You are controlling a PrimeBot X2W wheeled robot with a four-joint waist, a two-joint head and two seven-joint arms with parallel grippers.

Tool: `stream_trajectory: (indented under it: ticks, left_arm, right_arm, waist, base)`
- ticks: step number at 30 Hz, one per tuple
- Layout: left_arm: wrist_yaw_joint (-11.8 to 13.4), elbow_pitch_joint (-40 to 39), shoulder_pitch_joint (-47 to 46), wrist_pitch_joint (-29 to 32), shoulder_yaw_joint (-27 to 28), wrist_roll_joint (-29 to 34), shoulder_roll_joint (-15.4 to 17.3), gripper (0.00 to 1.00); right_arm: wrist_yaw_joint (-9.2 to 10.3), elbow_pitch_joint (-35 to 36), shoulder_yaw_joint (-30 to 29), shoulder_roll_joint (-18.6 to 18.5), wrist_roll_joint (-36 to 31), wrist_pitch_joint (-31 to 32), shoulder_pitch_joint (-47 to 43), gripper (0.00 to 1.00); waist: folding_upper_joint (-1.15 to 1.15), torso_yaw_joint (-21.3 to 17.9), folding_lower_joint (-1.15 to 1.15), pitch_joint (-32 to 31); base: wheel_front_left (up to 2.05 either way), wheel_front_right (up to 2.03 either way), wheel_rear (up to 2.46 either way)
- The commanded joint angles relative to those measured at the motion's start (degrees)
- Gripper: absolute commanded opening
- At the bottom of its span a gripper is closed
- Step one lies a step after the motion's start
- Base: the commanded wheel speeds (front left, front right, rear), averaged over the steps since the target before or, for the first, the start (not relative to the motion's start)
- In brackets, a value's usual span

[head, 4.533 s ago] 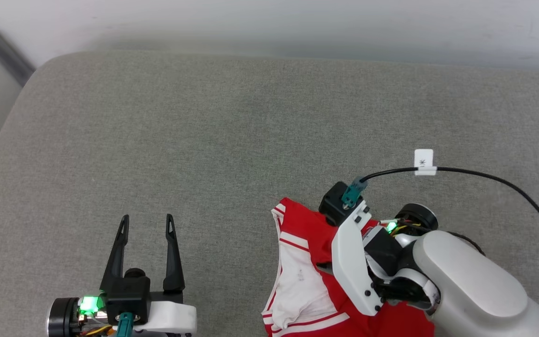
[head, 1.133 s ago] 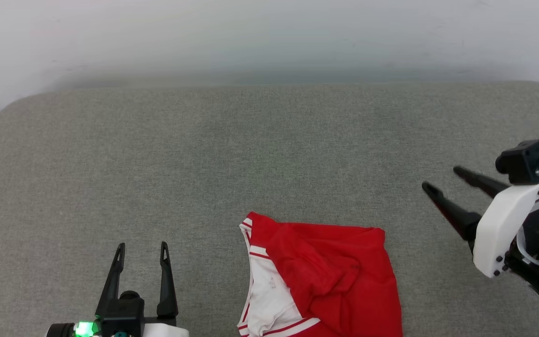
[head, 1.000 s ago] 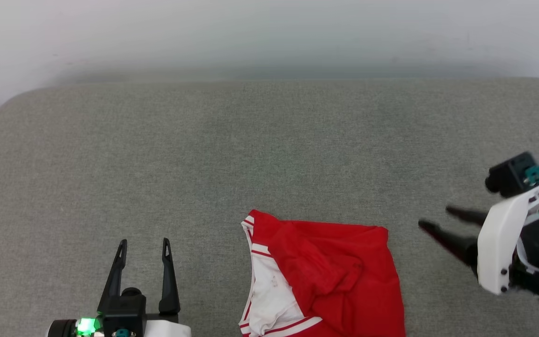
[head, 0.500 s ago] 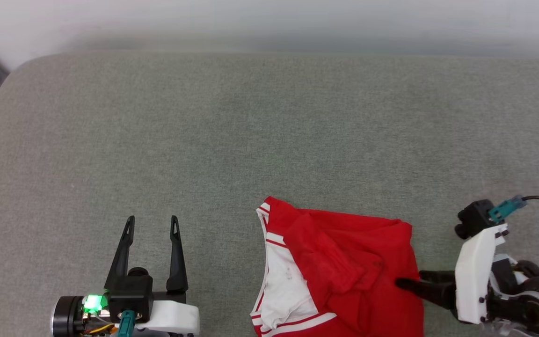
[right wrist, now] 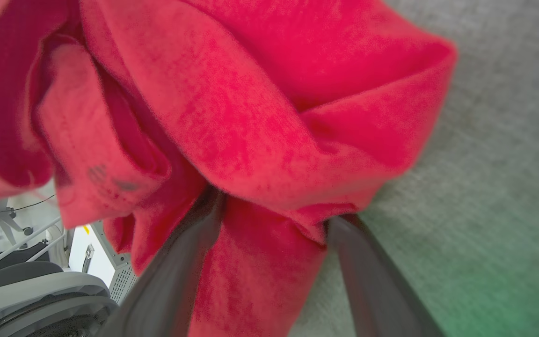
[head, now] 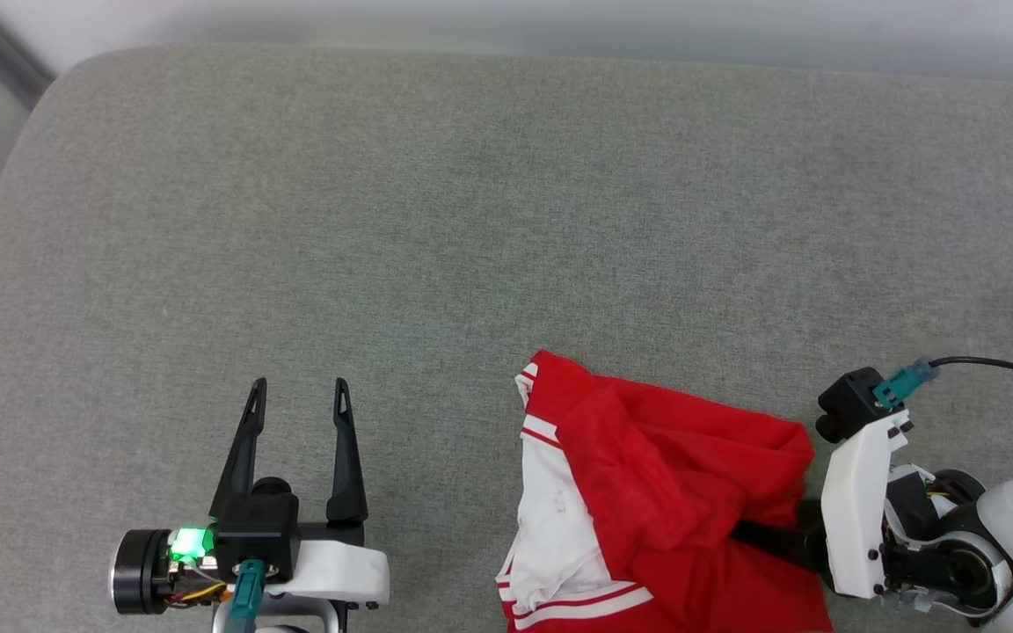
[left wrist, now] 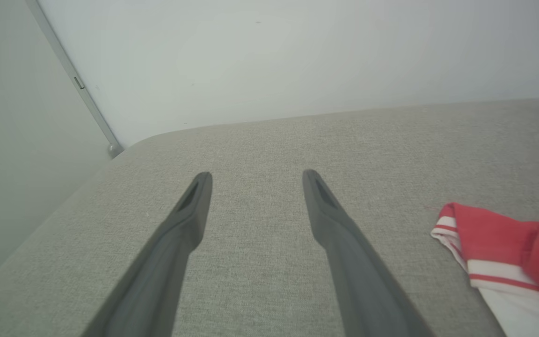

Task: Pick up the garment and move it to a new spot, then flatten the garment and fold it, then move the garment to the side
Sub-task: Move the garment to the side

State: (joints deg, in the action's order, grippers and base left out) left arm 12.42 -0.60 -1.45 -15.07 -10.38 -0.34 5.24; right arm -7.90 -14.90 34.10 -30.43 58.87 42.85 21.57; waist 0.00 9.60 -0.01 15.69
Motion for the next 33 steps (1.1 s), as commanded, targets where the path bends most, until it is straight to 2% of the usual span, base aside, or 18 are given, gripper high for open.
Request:
stream_trajectory:
  ticks: [1, 8, 14, 18, 23, 28, 33]
  left_arm:
    - [0.1, 0.1, -0.2, -0.1, 0.0, -0.2, -0.1, 1.0]
    - [-0.2, 0.7, 1.5, -0.1, 0.3, -0.2, 0.0, 1.0]
    - [-0.3, 0.7, 3.5, -0.1, 0.8, -0.2, 0.4, 1.0]
    - [-0.3, 0.0, 5.0, -0.1, 1.4, -0.4, 0.5, 1.0]
    - [-0.2, -0.8, 6.0, -0.1, 2.1, -0.3, 0.6, 1.0]
    - [-0.2, -1.4, 5.0, -0.1, 2.5, 0.0, 0.6, 1.0]
    - [-0.6, -2.4, 3.2, -0.1, 2.7, 0.6, 1.5, 1.0]
  right_arm:
    - [0.76, -4.5, 4.2, 1.9, -0.4, 0.0, -3.6, 0.0]
    - [0.47, -2.6, 4.7, 1.2, 0.7, -4.3, 0.2, 0.0]
    - [0.43, 1.5, 5.6, -1.8, 0.4, -8.3, 4.6, 0.0]
    - [0.43, 5.9, 7.5, -4.9, -1.3, -9.8, 7.4, 0.0]
    - [0.43, 12.3, 8.9, -10.4, -2.7, -9.5, 10.8, 0.0]
    - [0.44, 16.3, 7.5, -15.9, -2.9, -9.0, 12.7, 0.0]
    - [0.44, 15.7, 4.3, -20.3, -4.3, -10.0, 13.9, 0.0]
  waist:
    - [0.0, 0.2, 0.01, -0.2]
    - [0.0, -0.2, 0.01, -2.5]
    - [0.0, -2.2, 0.01, -5.8]
    - [0.0, -4.9, 0.01, -7.3]
    - [0.0, -9.7, 0.01, -7.2]
    - [0.0, -14.6, 0.01, -4.8]
    - [0.0, -18.7, 0.01, -0.3]
  base:
    - [0.0, 0.0, 0.0]
    - [0.0, 0.0, 0.0]
    - [0.0, 0.0, 0.0]
    - [0.0, 0.0, 0.0]
    - [0.0, 0.0, 0.0]
    - [0.0, 0.0, 0.0]
    - [0.0, 0.0, 0.0]
